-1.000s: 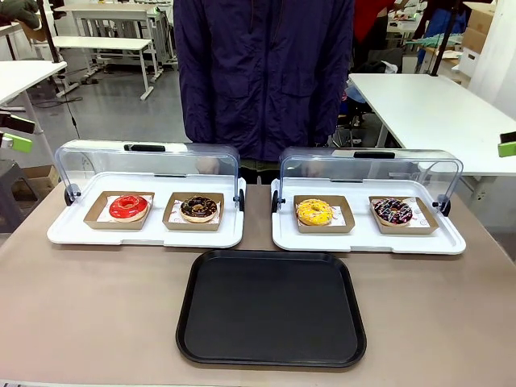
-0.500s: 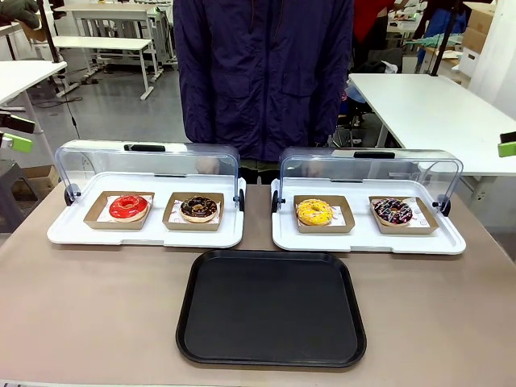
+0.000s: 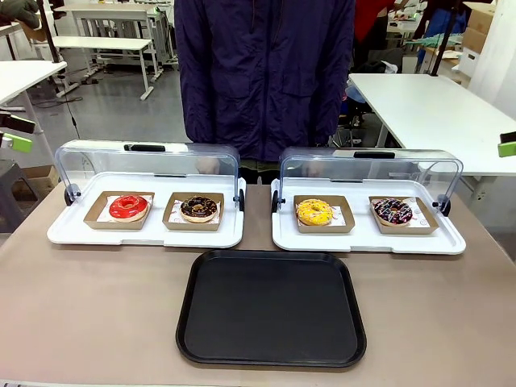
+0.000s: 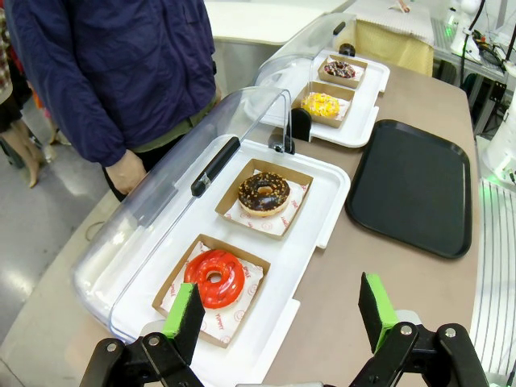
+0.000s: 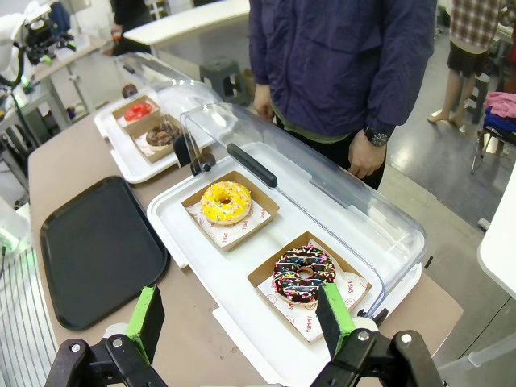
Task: Move the second donut from the left to the tray.
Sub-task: Pick up the Paper togo box containing the Donut indicated by the person and place it on the Handle tray.
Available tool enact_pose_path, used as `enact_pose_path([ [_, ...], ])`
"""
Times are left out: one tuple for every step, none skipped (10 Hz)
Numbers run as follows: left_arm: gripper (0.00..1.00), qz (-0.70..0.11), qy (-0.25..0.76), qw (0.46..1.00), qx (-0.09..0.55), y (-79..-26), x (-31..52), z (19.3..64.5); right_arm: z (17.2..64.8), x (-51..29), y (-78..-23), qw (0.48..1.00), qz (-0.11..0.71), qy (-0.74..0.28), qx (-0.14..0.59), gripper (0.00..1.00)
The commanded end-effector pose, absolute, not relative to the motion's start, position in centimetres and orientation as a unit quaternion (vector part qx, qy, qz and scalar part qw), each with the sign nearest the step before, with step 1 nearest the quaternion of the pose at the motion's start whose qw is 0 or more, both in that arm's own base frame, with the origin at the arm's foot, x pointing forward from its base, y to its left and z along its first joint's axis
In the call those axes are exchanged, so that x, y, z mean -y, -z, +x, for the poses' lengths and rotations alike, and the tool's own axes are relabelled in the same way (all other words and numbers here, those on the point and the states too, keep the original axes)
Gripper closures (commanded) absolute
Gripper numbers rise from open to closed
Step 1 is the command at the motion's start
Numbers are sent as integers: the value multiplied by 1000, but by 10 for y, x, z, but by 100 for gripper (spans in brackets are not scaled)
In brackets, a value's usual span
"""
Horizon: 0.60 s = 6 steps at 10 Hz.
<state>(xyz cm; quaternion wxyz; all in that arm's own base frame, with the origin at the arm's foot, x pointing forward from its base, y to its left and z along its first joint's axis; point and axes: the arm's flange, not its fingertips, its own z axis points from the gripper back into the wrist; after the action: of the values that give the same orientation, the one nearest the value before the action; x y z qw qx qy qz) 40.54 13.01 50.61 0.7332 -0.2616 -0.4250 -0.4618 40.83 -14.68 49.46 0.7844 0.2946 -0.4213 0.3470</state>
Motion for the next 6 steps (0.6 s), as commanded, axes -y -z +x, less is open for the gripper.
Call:
enact_pose_path([
  [0,-264,463,730,428,-508,-129,405,409,146,-496,782,296,-348,424,0],
  [0,-264,463,730,428,-508,-129,405,409,146,-496,782,296,-348,424,0],
  [0,-264,463,730,428,-508,-129,405,409,146,-496,782,296,-348,424,0],
  [0,-264,463,730,428,-508,-129,405,409,146,-496,782,296,-348,424,0],
  [0,-264,463,730,428,-508,-129,405,409,146,-496,782,296,-348,424,0],
  [0,-264,463,730,428,-508,-129,405,409,146,-496,782,296,-348,424,0],
])
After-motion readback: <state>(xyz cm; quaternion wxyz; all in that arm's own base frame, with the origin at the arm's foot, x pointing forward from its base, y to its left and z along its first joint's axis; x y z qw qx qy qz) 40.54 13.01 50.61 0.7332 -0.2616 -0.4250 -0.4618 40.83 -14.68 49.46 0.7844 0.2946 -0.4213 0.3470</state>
